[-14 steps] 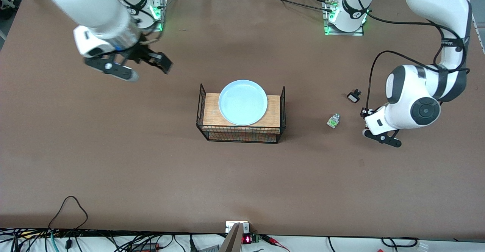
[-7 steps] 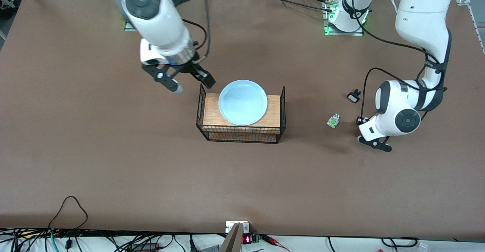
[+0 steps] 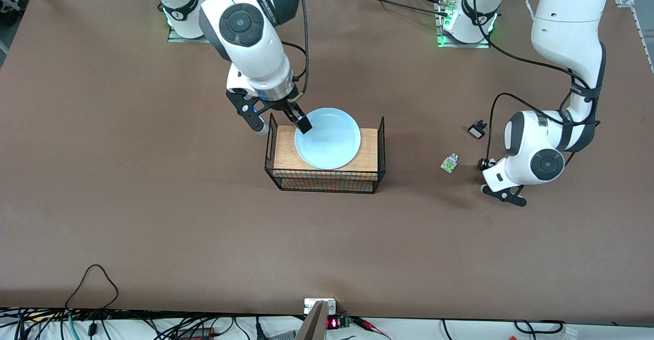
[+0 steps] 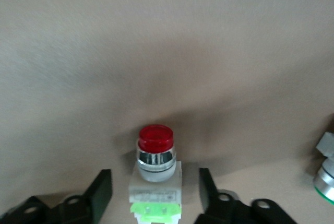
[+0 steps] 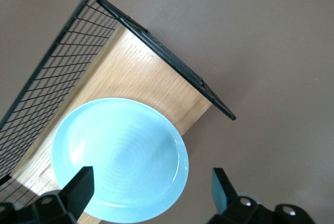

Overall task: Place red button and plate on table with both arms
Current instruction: 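Lower the red button onto the table while the right gripper reaches the plate, then grip the blue plate rim with the right gripper while the left gripper withdraws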

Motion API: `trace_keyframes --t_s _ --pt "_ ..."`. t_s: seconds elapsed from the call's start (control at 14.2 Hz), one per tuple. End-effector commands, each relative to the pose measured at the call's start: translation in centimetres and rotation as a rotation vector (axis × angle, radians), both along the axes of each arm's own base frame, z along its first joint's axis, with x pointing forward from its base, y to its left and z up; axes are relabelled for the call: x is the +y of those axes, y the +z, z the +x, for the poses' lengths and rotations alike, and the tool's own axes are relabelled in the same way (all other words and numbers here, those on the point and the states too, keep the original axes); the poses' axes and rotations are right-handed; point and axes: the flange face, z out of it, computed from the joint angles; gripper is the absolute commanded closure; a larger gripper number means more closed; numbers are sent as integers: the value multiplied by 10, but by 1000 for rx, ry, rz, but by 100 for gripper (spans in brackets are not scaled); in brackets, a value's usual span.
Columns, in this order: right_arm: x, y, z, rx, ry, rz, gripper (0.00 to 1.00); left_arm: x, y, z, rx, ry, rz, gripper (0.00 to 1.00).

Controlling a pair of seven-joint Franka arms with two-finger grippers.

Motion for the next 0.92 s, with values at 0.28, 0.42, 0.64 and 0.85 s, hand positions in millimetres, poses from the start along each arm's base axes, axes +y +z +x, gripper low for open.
trace_keyframes --t_s 0.28,0.42,0.64,0.85 --pt "16 -49 6 42 -66 -37 0 -8 207 6 -81 25 -51 0" --pt "33 -59 -2 18 -70 -27 0 -14 263 -6 -148 103 -65 0" --pt "37 -75 -4 30 -69 -43 0 -9 342 -38 -220 203 -109 0" --pt "40 -88 -11 43 -57 -61 14 2 380 -63 -230 315 -91 0"
